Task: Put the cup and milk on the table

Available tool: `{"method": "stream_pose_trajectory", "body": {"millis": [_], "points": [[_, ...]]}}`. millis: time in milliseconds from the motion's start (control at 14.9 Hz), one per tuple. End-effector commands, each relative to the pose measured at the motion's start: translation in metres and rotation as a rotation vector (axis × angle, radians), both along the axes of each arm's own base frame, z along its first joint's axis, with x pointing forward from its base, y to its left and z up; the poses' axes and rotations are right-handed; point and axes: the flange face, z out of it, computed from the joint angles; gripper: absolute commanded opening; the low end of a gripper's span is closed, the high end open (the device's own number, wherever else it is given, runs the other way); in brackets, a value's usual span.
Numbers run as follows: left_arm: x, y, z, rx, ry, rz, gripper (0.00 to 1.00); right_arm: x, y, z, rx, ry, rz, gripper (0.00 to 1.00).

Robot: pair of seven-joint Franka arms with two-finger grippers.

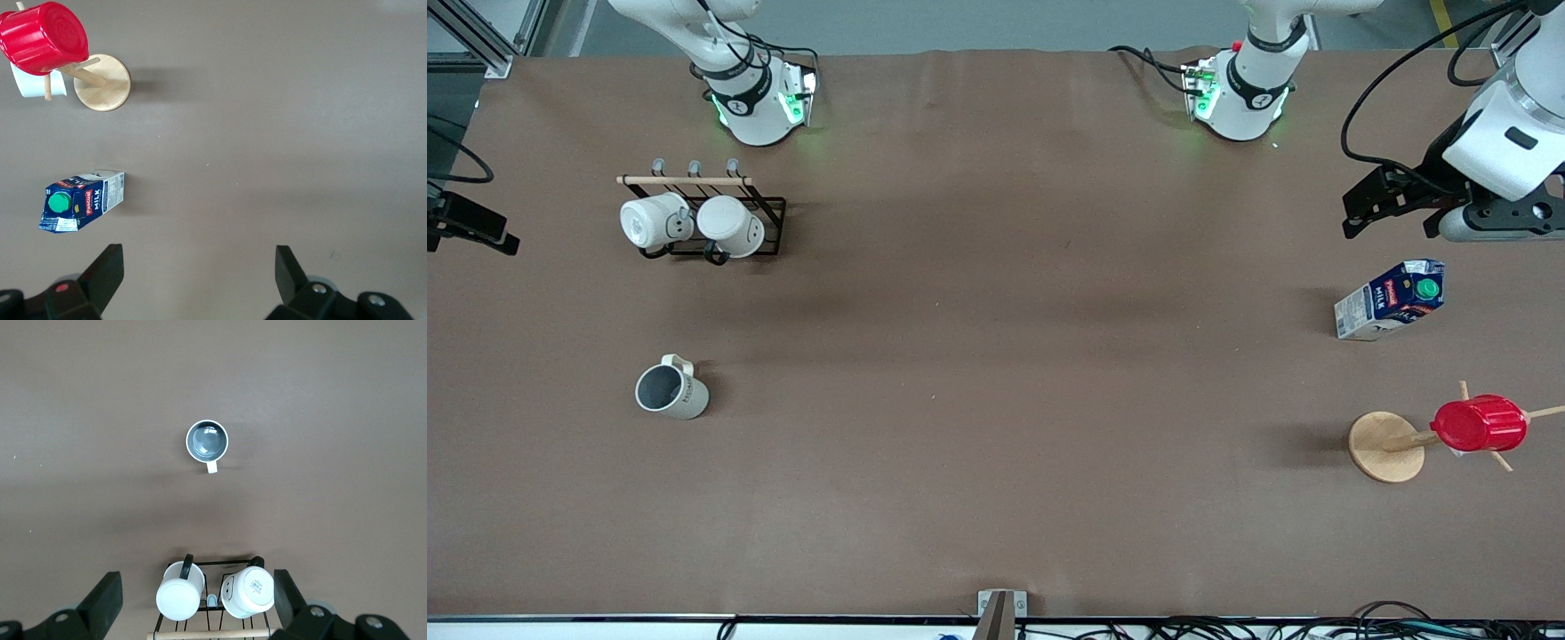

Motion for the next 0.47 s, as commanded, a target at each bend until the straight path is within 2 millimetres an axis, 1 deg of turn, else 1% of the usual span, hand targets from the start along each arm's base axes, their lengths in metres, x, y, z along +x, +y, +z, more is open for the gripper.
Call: {"method": "stream_pose_trajectory", "body": {"millis": [0,134,269,403], "points": [[-0.006,-0.003,0.002,0.020,-0.001,0.005,1.00,-0.006,-0.002,0.004,-0.018,0.003,0.009,1.00],[-0.006,-0.001,0.005,0.020,-0.008,-0.005,1.00,-0.006,-0.002,0.003,-0.018,0.006,0.007,1.00],[-0.006,0.007,0.006,0.019,-0.008,-0.005,1.00,-0.006,-0.002,0.004,-0.018,0.004,0.007,1.00],[-0.004,0.029,0.008,0.017,-0.010,0.026,1.00,-0.006,-0.002,0.004,-0.018,0.004,0.007,1.00]]}}
